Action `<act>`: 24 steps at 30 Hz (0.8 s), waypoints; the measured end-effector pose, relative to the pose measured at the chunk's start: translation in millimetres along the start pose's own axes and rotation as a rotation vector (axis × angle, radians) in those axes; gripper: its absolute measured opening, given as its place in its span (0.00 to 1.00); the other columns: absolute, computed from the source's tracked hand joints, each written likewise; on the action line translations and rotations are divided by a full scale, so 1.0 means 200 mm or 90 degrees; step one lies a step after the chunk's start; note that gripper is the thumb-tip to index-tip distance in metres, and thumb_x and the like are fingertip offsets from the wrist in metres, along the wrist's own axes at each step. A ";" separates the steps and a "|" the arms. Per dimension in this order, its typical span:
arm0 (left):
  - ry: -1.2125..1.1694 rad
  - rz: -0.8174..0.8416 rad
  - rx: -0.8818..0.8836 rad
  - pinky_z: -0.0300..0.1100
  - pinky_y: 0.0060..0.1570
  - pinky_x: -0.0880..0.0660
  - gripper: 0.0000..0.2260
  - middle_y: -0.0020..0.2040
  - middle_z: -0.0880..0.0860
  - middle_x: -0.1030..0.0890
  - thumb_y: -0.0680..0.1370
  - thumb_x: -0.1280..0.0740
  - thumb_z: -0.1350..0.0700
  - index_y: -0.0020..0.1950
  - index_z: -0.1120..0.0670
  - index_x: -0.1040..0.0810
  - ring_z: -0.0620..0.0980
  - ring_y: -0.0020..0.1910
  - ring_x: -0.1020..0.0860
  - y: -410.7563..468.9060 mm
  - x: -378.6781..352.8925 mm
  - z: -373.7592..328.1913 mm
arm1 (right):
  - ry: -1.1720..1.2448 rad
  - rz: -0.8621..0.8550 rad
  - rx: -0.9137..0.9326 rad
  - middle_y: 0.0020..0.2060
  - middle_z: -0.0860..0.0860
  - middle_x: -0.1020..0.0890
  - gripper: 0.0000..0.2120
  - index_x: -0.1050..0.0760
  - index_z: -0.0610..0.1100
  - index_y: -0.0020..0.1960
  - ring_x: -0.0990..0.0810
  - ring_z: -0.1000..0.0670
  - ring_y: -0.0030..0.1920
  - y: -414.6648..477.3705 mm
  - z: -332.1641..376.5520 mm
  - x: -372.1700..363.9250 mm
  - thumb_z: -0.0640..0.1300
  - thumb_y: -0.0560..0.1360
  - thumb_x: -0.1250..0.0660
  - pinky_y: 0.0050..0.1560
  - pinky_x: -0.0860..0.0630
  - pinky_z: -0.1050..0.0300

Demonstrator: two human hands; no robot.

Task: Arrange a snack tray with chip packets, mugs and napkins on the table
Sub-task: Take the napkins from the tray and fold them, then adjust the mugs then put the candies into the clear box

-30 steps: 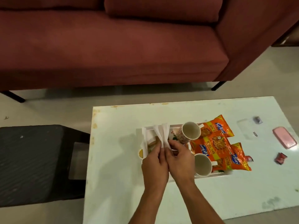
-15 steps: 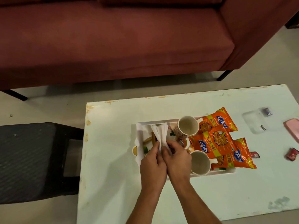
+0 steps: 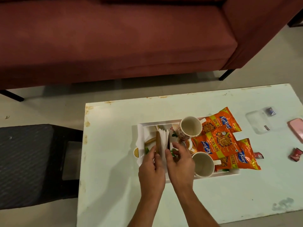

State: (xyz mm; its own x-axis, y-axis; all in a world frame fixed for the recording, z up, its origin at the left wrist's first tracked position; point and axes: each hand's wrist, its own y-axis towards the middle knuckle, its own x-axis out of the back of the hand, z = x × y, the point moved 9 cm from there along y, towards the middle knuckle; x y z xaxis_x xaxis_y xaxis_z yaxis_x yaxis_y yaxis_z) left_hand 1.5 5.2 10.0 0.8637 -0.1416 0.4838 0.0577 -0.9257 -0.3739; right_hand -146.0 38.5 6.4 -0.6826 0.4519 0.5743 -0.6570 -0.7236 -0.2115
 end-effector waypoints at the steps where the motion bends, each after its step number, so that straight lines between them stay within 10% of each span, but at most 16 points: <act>1: 0.005 0.015 0.010 0.18 0.44 0.32 0.15 0.51 0.31 0.23 0.84 0.40 0.51 0.70 0.45 0.23 0.21 0.47 0.26 0.00 -0.01 0.01 | 0.003 0.022 -0.011 0.61 0.55 0.18 0.17 0.22 0.50 0.68 0.18 0.55 0.58 0.00 -0.01 -0.02 0.50 0.79 0.30 0.58 0.18 0.53; 8: 0.000 0.038 0.064 0.45 0.59 0.21 0.17 0.60 0.43 0.17 0.84 0.44 0.46 0.70 0.44 0.24 0.41 0.55 0.20 -0.03 -0.06 0.07 | -0.026 0.098 0.034 0.59 0.54 0.15 0.16 0.21 0.50 0.68 0.19 0.58 0.56 0.00 0.03 -0.08 0.43 0.82 0.35 0.57 0.25 0.65; 17: 0.053 -0.037 -0.003 0.41 0.56 0.23 0.17 0.61 0.45 0.19 0.83 0.44 0.45 0.68 0.46 0.24 0.45 0.58 0.20 -0.02 0.02 0.01 | -0.057 0.092 0.077 0.64 0.54 0.19 0.16 0.23 0.50 0.69 0.22 0.57 0.63 -0.02 0.09 -0.06 0.48 0.82 0.35 0.60 0.26 0.64; 24: 0.165 -0.016 -0.263 0.51 0.67 0.25 0.28 0.74 0.47 0.29 0.76 0.31 0.42 0.74 0.45 0.35 0.50 0.72 0.29 0.15 -0.09 -0.47 | -0.264 -0.119 0.071 0.69 0.49 0.25 0.32 0.31 0.51 0.72 0.30 0.45 0.70 -0.05 -0.02 0.43 0.54 0.72 0.24 0.66 0.30 0.39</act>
State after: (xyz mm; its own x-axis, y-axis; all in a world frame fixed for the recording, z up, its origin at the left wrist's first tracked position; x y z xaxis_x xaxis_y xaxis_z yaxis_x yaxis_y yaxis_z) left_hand -58.8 -52.3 64.8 0.7084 -0.1512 0.6894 -0.1721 -0.9843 -0.0390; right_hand -199.5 86.4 55.2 -0.3545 0.3499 0.8671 -0.7026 -0.7116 -0.0001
